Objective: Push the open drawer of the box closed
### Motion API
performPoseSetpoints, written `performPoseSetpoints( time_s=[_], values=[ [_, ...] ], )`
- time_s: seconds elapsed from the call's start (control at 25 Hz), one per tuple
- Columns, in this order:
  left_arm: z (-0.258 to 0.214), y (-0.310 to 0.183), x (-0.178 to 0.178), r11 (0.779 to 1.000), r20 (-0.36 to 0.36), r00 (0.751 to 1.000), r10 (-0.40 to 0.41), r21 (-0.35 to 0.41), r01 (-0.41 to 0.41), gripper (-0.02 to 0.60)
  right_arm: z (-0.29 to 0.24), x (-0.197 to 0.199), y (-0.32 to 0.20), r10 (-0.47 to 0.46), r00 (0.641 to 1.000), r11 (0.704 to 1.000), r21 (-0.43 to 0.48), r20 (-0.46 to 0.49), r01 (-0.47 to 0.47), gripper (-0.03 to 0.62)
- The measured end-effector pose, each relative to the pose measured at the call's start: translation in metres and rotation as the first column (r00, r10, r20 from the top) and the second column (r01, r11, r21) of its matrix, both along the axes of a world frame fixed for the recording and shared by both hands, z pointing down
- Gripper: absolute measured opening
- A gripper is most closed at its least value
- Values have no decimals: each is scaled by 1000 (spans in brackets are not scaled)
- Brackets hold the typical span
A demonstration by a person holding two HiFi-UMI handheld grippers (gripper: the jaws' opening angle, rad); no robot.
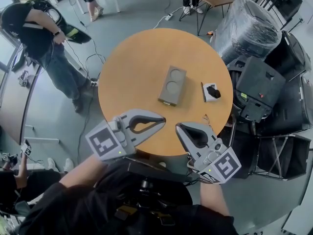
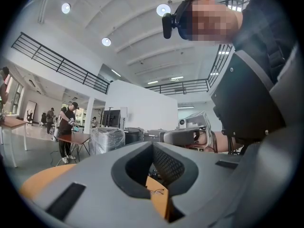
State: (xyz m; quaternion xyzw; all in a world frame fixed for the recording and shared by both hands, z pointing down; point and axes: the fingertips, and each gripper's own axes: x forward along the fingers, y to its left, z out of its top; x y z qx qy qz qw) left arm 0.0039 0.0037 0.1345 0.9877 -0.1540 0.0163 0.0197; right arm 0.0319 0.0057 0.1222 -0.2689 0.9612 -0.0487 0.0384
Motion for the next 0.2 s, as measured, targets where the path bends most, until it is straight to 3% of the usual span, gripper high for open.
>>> performPoseSetpoints(
  time_s=[0.2],
  values=[
    [2,2,5,1000,5,1000,10,8,-10,31,2,2,0,3,1000,1000,-1,-2,-3,5]
  ],
)
